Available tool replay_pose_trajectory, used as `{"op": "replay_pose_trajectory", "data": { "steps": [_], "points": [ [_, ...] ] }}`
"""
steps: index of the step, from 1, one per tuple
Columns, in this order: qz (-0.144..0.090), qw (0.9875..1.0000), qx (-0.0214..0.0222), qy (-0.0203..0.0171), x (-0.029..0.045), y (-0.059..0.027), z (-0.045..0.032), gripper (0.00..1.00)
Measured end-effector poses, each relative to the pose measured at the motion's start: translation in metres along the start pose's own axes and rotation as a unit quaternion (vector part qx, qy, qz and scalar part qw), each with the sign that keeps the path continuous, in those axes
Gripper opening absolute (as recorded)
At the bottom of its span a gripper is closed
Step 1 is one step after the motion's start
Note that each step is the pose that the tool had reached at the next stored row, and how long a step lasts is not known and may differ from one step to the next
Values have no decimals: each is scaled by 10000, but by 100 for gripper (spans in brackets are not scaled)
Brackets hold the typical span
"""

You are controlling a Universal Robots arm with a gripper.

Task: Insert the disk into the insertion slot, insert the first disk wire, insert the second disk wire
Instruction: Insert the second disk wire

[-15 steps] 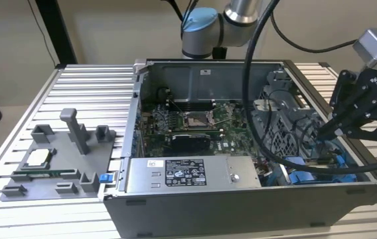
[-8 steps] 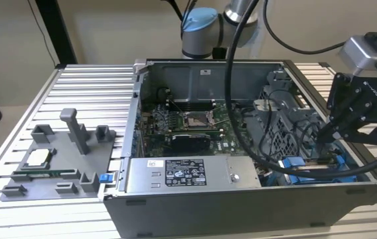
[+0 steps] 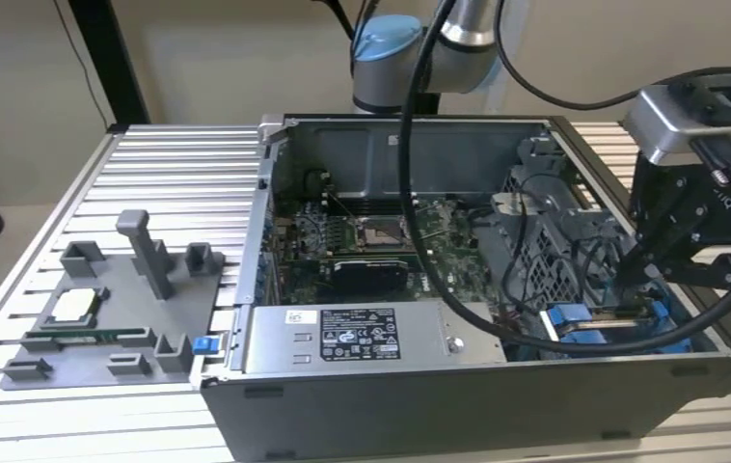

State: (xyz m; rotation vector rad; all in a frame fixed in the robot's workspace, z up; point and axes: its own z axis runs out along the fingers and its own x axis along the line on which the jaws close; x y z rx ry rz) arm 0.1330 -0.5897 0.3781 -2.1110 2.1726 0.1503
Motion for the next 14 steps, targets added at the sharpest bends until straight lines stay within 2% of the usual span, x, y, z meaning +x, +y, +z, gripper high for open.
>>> {"op": "replay_pose_trajectory", "data": {
  "steps": [4,6,7,14],
  "points": [
    [-33,9997,224,50,6,123,2,0],
    [-49,9995,307,64,8,162,7,0],
    [-66,9994,336,68,9,171,11,0],
    [-318,9985,435,68,14,183,45,0]
  ]
}}
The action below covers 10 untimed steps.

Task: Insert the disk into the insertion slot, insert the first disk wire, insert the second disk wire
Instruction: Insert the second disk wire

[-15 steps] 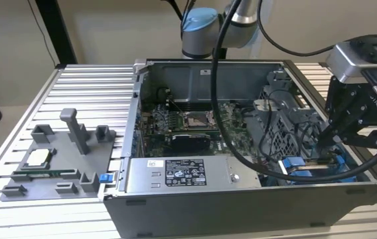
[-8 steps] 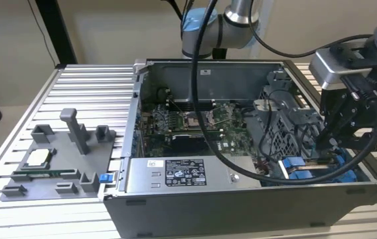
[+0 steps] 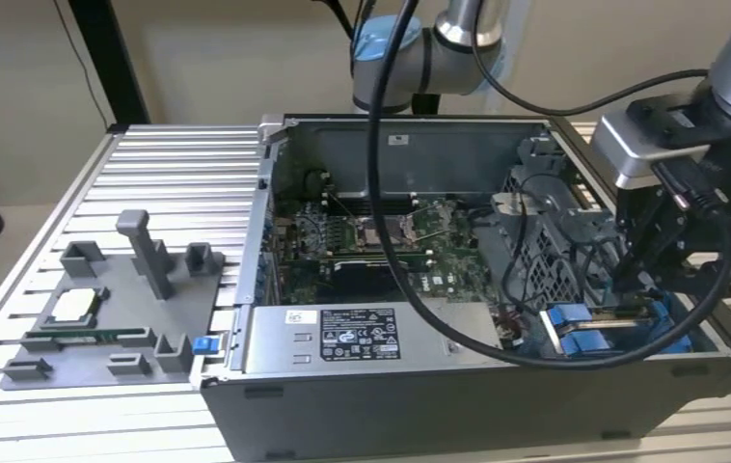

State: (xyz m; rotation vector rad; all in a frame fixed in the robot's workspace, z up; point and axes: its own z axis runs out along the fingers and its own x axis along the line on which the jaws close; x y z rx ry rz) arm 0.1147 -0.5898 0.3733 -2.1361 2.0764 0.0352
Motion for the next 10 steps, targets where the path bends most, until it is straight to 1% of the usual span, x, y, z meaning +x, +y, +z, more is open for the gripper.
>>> {"op": "replay_pose_trajectory", "data": {
  "steps": [5,10],
  "points": [
    [-178,9998,59,-15,5,21,38,0],
    [-198,9998,57,-17,5,23,39,0]
  ]
}}
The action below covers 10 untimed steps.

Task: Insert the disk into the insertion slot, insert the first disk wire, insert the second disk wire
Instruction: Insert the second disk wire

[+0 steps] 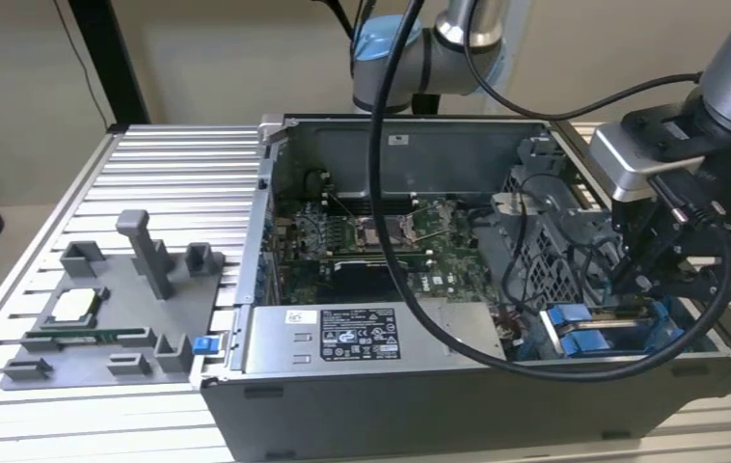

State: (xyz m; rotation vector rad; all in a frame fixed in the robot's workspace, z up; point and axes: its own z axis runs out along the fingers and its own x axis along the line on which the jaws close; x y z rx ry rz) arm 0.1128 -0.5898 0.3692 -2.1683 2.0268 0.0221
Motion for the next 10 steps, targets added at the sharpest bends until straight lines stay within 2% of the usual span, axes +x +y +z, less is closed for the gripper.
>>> {"op": "replay_pose_trajectory", "data": {
  "steps": [3,6,8,10],
  "points": [
    [1,10000,0,-3,2,2,16,0],
    [15,10000,2,-7,8,7,65,0],
    [30,10000,6,-29,13,11,96,0],
    [47,10000,11,-77,18,14,116,0]
  ]
}}
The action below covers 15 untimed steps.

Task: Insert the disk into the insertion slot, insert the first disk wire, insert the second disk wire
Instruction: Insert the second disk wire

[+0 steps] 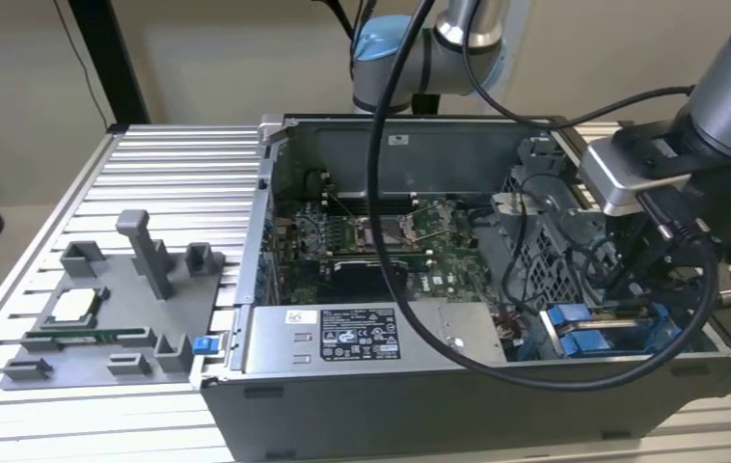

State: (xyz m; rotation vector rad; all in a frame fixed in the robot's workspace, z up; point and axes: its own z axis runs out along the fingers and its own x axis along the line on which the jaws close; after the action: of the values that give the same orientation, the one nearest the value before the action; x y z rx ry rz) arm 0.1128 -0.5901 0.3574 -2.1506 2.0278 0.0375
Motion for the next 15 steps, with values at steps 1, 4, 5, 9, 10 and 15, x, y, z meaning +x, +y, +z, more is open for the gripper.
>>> {"op": "replay_pose_trajectory", "data": {
  "steps": [1,4,5,9,10,15],
  "points": [
    [10,10000,3,-33,3,0,12,0],
    [16,10000,5,-65,22,-21,34,0],
    [16,10000,5,-70,31,-28,38,0],
    [19,10000,7,-92,57,-49,62,0],
    [19,10000,7,-96,60,-52,69,0],
    [39,9999,11,-109,69,-58,101,0]
  ]
}}
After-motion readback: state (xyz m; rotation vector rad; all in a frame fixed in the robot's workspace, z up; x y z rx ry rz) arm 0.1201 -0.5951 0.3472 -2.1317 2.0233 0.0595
